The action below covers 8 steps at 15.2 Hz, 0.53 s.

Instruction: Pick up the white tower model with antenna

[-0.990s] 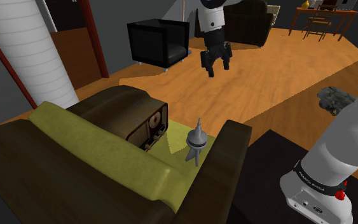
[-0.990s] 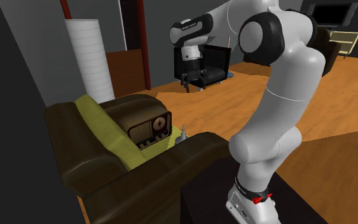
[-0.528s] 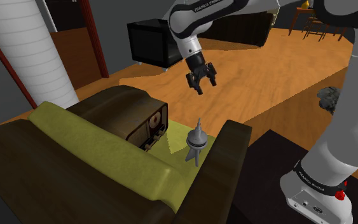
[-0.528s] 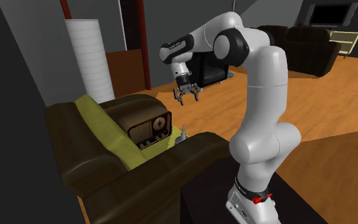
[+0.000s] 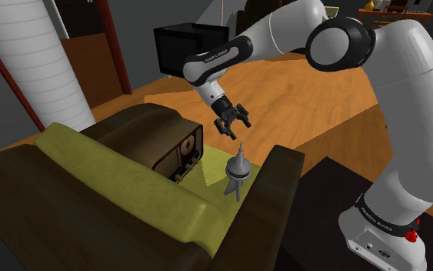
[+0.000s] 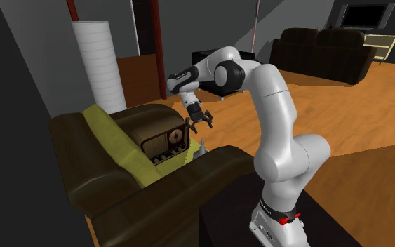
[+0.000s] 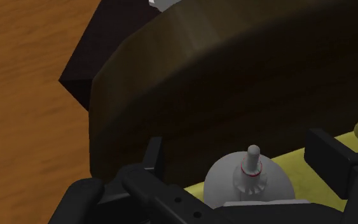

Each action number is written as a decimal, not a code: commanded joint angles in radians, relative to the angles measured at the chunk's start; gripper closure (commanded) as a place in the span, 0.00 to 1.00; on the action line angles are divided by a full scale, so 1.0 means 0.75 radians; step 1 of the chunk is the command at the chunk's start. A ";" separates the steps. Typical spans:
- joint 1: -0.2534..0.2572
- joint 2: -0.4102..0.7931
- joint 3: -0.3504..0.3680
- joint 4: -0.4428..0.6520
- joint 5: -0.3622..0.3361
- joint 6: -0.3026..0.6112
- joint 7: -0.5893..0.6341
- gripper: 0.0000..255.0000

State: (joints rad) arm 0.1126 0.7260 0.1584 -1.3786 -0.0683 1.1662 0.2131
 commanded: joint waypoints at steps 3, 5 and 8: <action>0.044 0.277 0.000 0.214 0.001 -0.147 0.005 0.00; 0.058 0.369 -0.001 0.288 0.002 -0.196 0.005 0.00; 0.061 0.407 -0.004 0.300 -0.002 -0.171 0.003 0.00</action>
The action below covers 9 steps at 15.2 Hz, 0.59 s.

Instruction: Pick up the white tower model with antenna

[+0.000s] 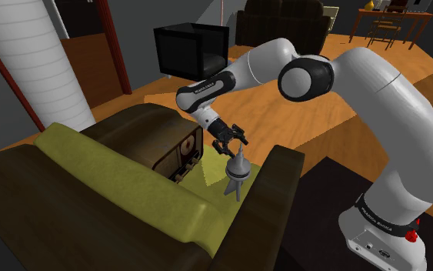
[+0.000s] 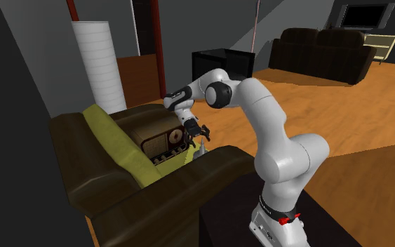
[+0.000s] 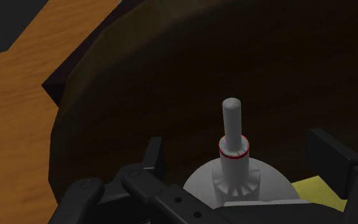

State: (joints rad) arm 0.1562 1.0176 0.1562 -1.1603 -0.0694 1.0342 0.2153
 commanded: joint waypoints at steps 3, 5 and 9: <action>0.005 0.059 -0.003 0.027 -0.004 0.028 -0.001 0.00; 0.007 0.081 -0.005 0.038 -0.006 0.039 -0.002 0.00; 0.006 0.080 -0.005 0.037 -0.007 0.040 -0.003 1.00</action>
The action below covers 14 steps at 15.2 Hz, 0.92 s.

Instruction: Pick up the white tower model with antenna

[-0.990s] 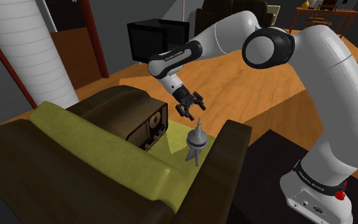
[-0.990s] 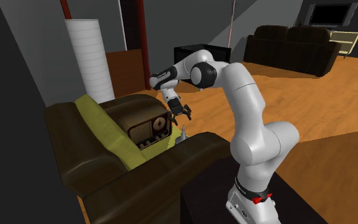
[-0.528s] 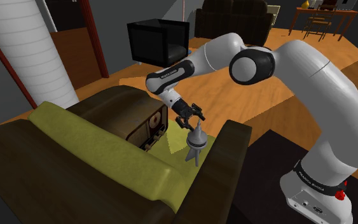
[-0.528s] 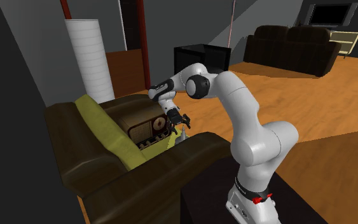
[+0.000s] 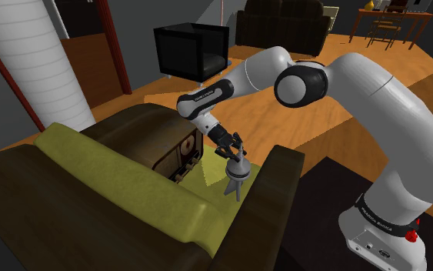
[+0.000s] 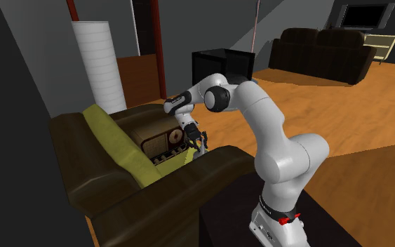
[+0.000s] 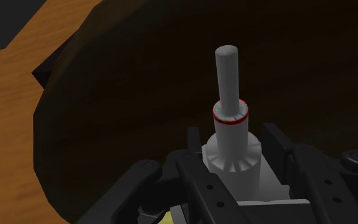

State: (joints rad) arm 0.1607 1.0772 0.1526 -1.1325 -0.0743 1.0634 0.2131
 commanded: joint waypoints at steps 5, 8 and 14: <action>0.000 0.000 0.000 -0.002 0.000 0.002 0.000 1.00; 0.000 -0.013 0.001 -0.006 0.002 -0.007 0.002 1.00; -0.006 -0.092 0.006 -0.039 0.009 -0.054 0.004 1.00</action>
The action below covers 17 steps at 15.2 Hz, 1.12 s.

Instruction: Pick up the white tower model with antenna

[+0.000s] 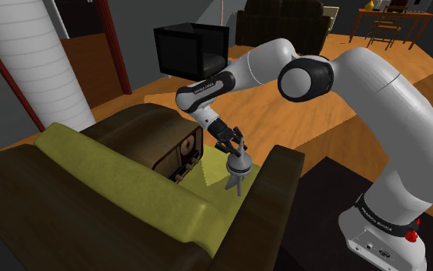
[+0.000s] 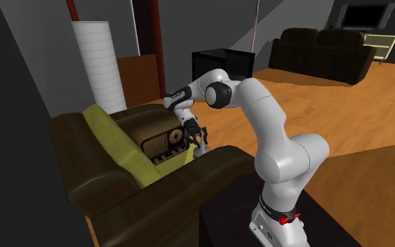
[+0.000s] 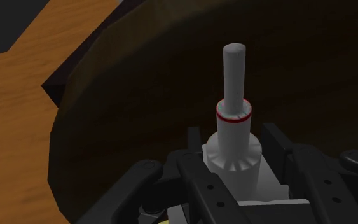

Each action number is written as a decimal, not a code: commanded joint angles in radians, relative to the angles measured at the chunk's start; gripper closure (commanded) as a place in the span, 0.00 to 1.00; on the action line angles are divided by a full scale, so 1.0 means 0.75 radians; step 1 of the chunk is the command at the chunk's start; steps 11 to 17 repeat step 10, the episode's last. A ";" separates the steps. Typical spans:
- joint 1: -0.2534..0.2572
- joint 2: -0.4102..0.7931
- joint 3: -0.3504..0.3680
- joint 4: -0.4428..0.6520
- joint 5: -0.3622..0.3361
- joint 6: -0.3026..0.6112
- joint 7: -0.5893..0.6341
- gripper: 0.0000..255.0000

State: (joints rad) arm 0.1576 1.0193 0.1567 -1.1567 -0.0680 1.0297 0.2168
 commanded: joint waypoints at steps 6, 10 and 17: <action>-0.005 -0.085 0.006 -0.020 0.008 -0.065 0.002 1.00; -0.007 -0.108 0.007 -0.022 0.011 -0.086 0.003 1.00; -0.007 -0.108 0.007 -0.022 0.011 -0.086 0.003 1.00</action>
